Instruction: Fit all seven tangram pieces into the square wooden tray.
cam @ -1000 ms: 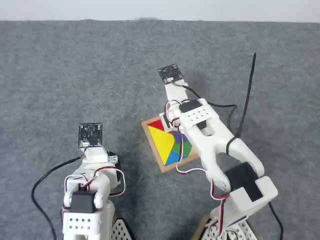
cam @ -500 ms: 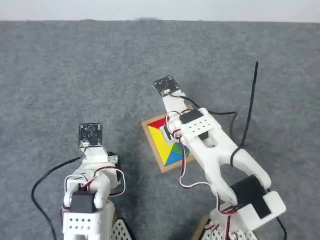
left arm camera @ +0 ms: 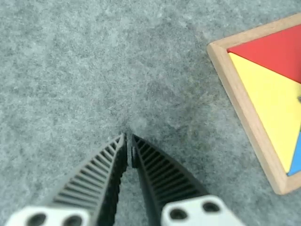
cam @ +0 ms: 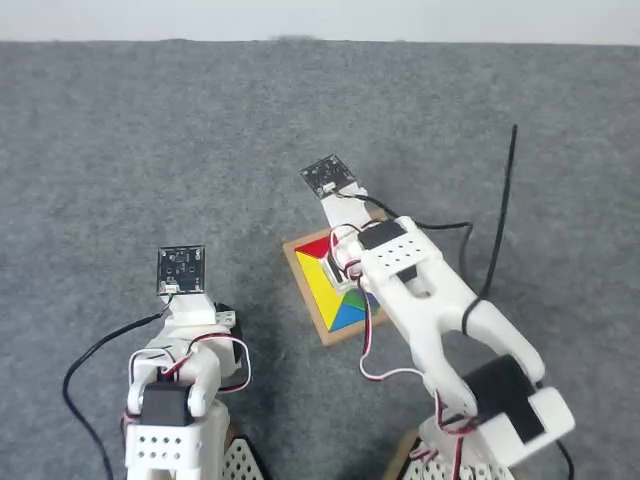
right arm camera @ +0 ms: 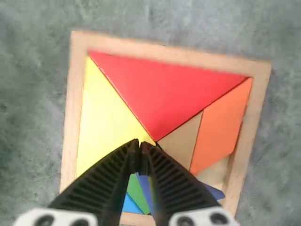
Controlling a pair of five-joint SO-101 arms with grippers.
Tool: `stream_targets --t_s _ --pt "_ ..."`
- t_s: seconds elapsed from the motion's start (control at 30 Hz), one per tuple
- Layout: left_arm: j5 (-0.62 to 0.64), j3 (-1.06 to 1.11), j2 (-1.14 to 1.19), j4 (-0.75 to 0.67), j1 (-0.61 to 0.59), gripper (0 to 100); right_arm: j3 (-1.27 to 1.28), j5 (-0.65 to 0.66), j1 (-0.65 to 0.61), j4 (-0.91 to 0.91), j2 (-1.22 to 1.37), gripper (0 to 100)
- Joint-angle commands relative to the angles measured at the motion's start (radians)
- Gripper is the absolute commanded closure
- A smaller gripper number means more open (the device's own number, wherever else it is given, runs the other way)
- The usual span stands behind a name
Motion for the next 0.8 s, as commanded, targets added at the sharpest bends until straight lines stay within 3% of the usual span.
stream_targets --t_s 0.0,0.47,0.77 --pt "-0.011 -0.012 -0.020 0.002 -0.006 99 -0.015 -0.017 0.030 0.001 -0.088 99.1" --pt "-0.011 -0.012 -0.020 0.002 -0.006 99 -0.025 0.006 0.036 -0.001 0.027 99.1" --pt "-0.011 -0.012 -0.020 0.002 -0.006 99 -0.086 0.066 0.028 0.122 0.038 99.1"
